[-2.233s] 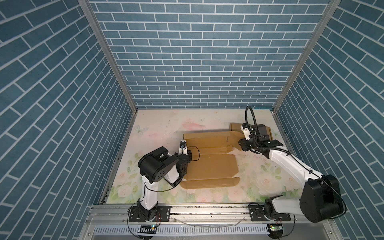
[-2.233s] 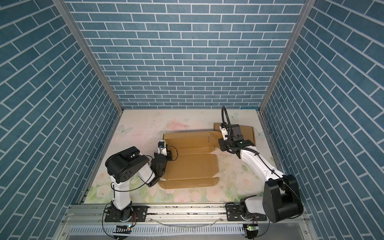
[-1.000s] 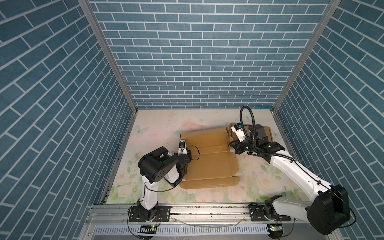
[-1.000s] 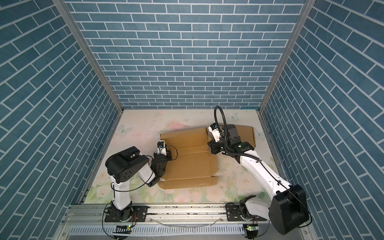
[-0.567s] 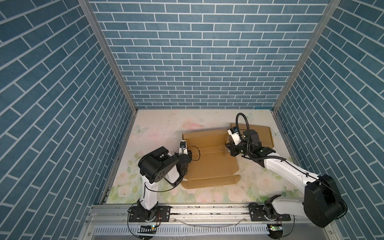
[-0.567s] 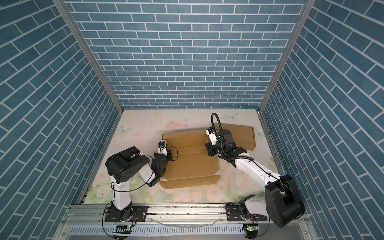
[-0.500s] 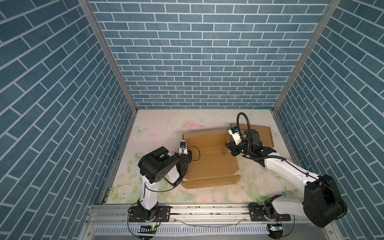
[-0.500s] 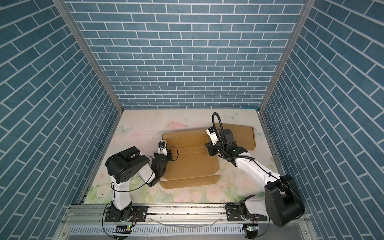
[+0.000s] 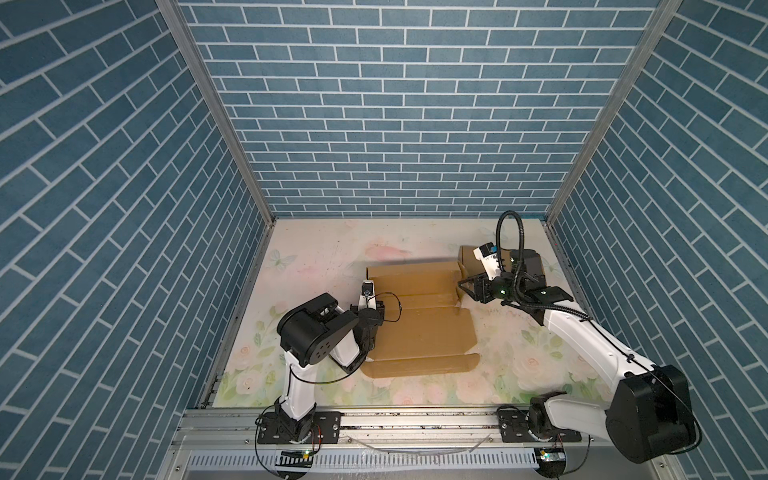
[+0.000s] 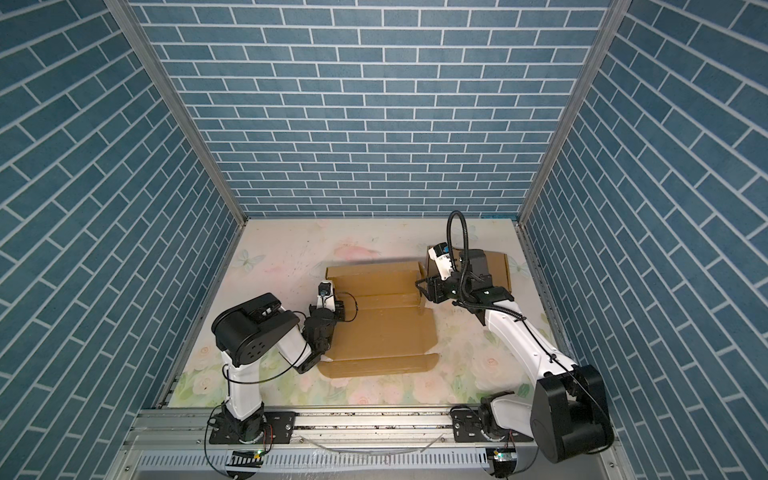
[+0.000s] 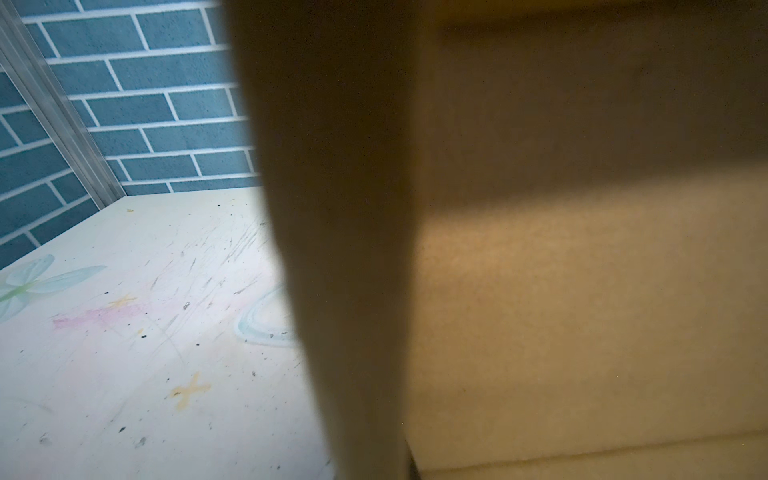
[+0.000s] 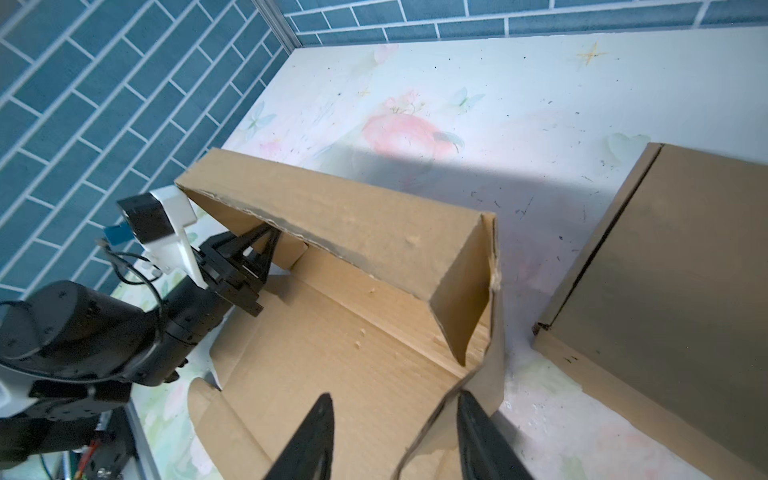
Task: Fold the paper box
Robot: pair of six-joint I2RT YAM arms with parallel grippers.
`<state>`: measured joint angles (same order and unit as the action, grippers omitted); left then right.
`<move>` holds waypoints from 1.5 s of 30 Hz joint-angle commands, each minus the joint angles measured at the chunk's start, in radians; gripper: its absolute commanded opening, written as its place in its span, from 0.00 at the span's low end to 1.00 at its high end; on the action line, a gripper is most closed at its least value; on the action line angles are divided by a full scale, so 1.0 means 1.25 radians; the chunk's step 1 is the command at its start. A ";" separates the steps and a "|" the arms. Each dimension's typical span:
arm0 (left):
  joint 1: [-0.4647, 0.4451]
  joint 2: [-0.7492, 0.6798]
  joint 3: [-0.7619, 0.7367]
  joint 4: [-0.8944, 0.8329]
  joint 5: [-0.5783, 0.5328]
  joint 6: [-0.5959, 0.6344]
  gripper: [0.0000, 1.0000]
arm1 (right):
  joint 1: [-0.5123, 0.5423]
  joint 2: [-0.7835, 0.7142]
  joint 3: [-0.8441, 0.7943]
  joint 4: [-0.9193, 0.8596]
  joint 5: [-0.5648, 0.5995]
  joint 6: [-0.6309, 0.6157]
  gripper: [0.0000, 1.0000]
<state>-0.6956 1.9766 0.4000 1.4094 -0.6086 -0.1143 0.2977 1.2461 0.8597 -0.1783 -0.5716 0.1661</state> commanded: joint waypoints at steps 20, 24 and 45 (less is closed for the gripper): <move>-0.023 0.068 -0.027 -0.192 0.014 0.043 0.00 | -0.073 0.190 0.240 -0.181 -0.079 0.131 0.84; -0.024 0.069 -0.024 -0.193 0.014 0.045 0.00 | -0.062 0.231 0.262 -0.206 -0.100 0.130 0.79; -0.033 0.074 -0.014 -0.214 -0.004 0.059 0.00 | -0.093 0.212 0.217 -0.121 -0.161 0.172 0.65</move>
<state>-0.7200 1.9965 0.4156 1.4189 -0.6628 -0.0727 0.2085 1.5768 1.1625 -0.3954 -0.7460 0.3710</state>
